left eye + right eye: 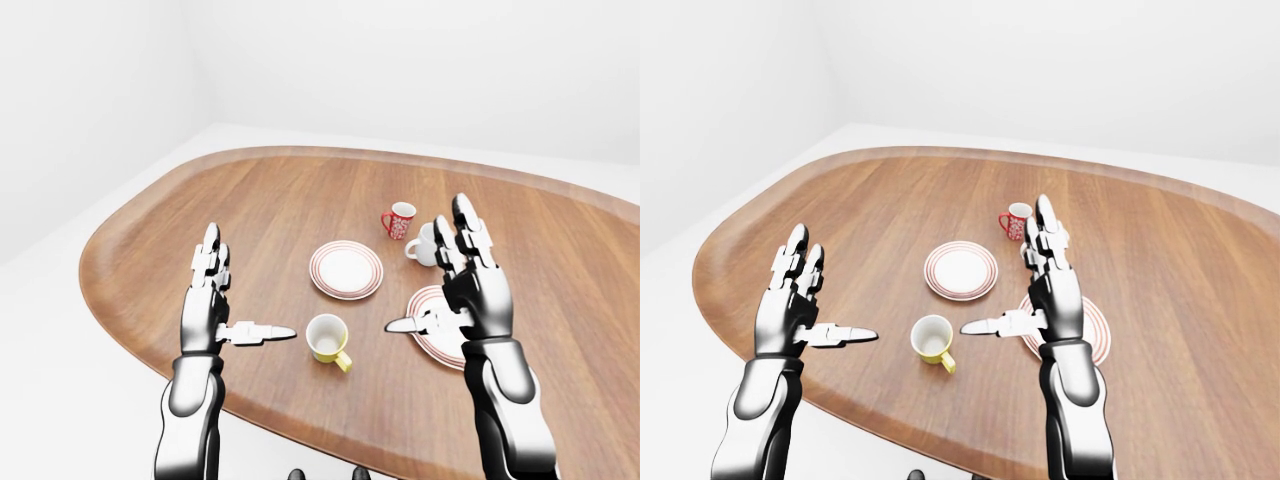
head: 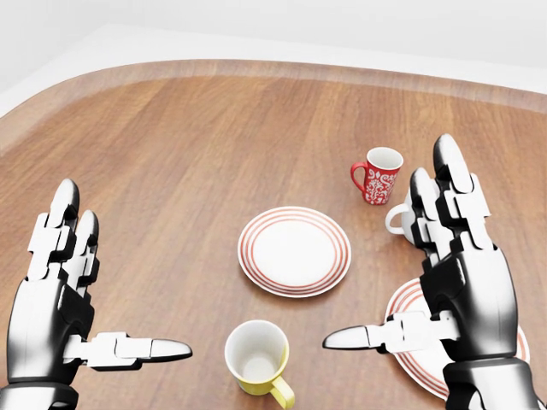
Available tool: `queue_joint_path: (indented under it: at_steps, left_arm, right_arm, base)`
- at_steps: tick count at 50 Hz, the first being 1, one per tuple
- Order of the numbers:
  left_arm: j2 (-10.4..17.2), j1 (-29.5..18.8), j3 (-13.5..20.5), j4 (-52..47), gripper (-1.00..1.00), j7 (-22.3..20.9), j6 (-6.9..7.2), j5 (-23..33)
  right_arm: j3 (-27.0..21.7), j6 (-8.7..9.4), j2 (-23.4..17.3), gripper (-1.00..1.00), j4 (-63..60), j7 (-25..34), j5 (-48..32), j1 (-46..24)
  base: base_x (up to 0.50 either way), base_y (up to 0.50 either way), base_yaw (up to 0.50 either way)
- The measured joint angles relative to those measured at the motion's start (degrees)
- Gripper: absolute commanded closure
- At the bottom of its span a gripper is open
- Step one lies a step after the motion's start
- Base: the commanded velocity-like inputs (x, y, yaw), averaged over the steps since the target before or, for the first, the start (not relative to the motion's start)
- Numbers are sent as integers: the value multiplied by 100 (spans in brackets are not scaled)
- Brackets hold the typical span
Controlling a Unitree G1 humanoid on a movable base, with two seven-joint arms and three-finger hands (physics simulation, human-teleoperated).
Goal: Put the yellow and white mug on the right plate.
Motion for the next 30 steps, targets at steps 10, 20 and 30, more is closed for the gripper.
queue_joint_path:
  at_steps: [10,20,30]
  left_arm:
    - [2,6,3,-6,-100,-3,0,-3]
    - [2,24,7,-2,-100,-2,0,-2]
    - [4,13,11,-22,-100,-8,0,-7]
  right_arm:
    - [42,0,0,-100,25,17,-105,11]
    - [54,0,12,-100,45,64,-109,33]
    - [132,0,-3,-100,132,124,-260,63]
  base:
    - [0,0,0]
    - [10,3,0]
    - [0,0,0]
